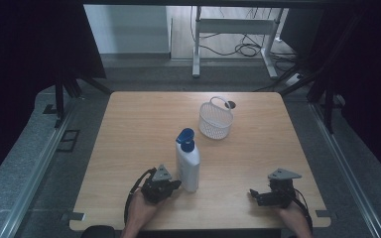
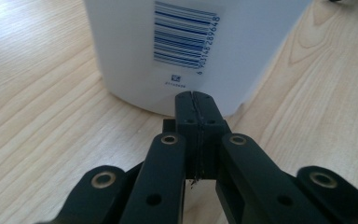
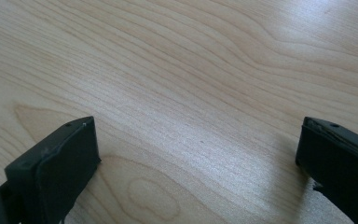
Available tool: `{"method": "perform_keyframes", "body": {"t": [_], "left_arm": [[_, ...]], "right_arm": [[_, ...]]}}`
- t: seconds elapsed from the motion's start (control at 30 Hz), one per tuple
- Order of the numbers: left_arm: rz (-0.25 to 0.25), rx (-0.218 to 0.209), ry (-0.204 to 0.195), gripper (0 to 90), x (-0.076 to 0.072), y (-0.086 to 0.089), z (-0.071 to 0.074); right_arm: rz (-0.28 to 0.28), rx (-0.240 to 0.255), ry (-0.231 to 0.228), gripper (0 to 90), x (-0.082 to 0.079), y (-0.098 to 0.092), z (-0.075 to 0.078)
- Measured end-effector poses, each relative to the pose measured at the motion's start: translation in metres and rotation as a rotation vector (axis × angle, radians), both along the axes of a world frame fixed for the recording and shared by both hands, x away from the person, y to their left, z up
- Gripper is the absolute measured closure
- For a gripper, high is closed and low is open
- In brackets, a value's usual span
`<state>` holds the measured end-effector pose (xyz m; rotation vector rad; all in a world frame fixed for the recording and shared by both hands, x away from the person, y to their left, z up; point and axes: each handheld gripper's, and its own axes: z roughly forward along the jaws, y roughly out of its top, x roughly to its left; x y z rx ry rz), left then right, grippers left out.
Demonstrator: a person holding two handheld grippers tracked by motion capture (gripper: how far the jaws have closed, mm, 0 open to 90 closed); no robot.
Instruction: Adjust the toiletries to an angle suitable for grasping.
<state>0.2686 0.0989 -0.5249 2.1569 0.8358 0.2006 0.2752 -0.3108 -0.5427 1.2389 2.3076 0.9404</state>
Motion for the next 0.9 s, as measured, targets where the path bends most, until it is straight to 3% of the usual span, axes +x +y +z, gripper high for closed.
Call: {"method": "perform_keyframes", "body": {"t": [0.27, 0.67, 0.9], "left_arm": [[-0.035, -0.001, -0.003, 89.2, -0.001, -0.009, 0.0], [-0.043, 0.006, -0.007, 88.8, -0.001, -0.015, -0.001], [-0.013, 0.027, -0.025, 74.8, -0.001, -0.008, 0.0]], "right_arm": [[0.0, 0.001, -0.001, 0.0, 0.0, 0.0, 0.0], [0.001, 0.002, -0.001, 0.0, 0.0, 0.0, 0.0], [0.001, 0.002, -0.001, 0.0, 0.0, 0.0, 0.0]]}}
